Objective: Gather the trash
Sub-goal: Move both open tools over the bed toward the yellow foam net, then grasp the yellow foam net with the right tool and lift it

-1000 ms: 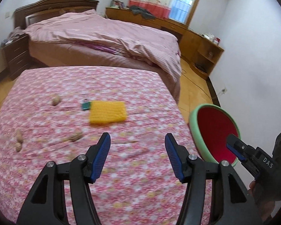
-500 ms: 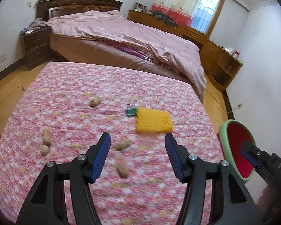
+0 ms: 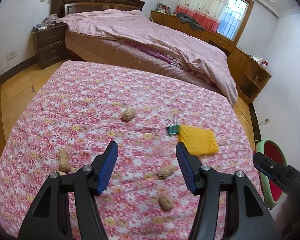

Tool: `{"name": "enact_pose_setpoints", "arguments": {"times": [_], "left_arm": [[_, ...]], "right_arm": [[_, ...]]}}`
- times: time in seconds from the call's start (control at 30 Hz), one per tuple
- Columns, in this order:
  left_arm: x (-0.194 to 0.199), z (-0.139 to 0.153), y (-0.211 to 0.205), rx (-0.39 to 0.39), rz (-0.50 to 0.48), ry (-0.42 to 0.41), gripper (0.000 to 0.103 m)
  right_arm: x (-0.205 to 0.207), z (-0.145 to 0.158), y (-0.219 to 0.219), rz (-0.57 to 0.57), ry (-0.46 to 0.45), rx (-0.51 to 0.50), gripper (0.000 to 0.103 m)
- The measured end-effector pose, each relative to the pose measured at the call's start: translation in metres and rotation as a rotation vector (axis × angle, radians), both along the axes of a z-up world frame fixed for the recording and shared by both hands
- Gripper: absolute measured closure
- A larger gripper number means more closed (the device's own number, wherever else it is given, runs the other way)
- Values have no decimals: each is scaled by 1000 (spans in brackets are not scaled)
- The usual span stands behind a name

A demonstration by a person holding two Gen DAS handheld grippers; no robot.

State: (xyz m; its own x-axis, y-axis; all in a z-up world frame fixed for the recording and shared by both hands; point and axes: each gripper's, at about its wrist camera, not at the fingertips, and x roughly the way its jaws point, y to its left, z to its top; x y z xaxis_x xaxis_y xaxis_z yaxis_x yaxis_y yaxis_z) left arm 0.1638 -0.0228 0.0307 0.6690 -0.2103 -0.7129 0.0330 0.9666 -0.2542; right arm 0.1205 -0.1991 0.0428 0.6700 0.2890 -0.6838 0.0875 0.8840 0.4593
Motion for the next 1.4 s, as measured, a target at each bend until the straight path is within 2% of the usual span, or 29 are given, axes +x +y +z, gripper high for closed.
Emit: {"name": "enact_pose_setpoints", "arguments": {"times": [0.4, 0.73, 0.9, 1.0, 1.1, 1.17, 1.2, 1.23, 1.3, 1.4], "left_arm": [[17, -25, 22, -16, 43, 40, 43], [27, -29, 21, -20, 32, 49, 43], [25, -29, 17, -18, 26, 47, 43], [25, -28, 17, -19, 29, 45, 43], [24, -28, 16, -15, 31, 48, 43], [23, -27, 16, -14, 29, 47, 43], [23, -26, 15, -13, 28, 45, 43], [23, -24, 14, -11, 25, 43, 43], [24, -22, 11, -5, 18, 41, 43], [26, -19, 4, 2, 4, 38, 43]], "right_arm": [[58, -38, 39, 98, 61, -55, 68], [74, -52, 46, 89, 68, -86, 68], [75, -52, 43, 84, 60, -61, 68], [79, -52, 46, 108, 58, -81, 59], [81, -51, 58, 128, 38, -149, 59], [81, -51, 59, 124, 34, -154, 73], [81, -53, 58, 130, 39, -135, 83], [81, -54, 56, 132, 39, -108, 89], [76, -52, 52, 121, 21, -96, 95], [65, -42, 43, 94, -23, -89, 96]]}}
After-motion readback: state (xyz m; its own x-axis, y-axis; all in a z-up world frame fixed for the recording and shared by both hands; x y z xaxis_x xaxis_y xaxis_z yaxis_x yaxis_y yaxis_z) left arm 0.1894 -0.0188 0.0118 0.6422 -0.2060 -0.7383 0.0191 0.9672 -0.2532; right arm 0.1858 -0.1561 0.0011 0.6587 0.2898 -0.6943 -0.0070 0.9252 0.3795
